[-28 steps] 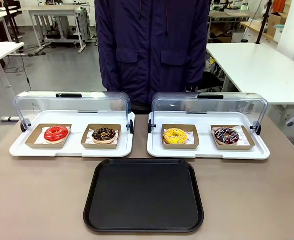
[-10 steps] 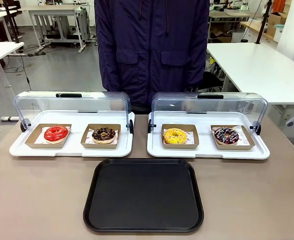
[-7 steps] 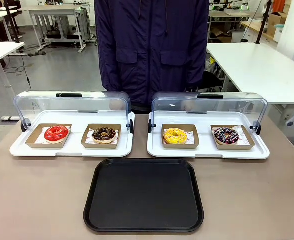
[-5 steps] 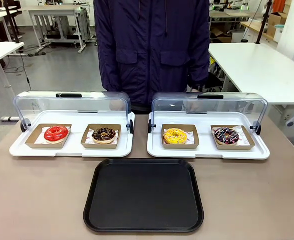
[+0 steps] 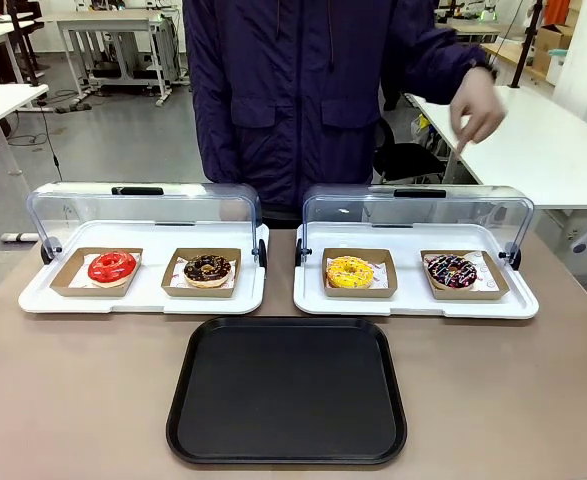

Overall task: Move the fourth donut from the left to the tray.
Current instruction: Pick up the Paper togo box containing the Donut indicated by the person and place it on the Handle tray.

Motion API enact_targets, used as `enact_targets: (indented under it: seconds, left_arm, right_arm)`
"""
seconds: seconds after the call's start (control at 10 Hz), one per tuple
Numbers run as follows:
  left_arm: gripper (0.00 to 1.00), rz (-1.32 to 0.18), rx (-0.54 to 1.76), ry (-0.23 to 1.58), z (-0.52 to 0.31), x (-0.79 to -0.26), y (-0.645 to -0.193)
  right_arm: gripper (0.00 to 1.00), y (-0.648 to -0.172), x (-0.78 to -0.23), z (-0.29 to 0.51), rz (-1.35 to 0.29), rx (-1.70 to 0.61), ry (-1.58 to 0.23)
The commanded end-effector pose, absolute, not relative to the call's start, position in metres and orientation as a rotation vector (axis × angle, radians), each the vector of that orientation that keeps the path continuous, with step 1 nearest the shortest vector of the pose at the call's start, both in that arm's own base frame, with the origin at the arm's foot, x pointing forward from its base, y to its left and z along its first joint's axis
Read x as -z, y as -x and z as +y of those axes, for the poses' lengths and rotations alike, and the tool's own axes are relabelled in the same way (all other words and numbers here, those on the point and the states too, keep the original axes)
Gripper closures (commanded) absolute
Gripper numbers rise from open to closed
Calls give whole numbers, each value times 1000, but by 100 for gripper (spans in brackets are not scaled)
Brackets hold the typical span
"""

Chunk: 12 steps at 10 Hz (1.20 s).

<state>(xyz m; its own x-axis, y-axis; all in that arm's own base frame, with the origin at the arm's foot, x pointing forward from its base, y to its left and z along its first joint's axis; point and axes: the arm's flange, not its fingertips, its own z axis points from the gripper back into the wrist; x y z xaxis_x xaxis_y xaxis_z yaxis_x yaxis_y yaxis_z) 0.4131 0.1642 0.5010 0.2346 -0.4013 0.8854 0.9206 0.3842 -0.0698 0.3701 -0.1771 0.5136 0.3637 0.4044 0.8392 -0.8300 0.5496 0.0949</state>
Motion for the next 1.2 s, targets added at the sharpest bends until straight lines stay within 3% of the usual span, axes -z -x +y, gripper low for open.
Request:
enact_targets:
  seconds: [0.0, 1.1]
  left_arm:
    - [0, -931, 1021, 699, 164, -503, -413]
    - [0, -931, 1021, 699, 164, -503, -413]
  right_arm:
    - [0, -373, -514, -178, -908, -867, -576]
    - [0, -373, -514, -178, -908, -867, -576]
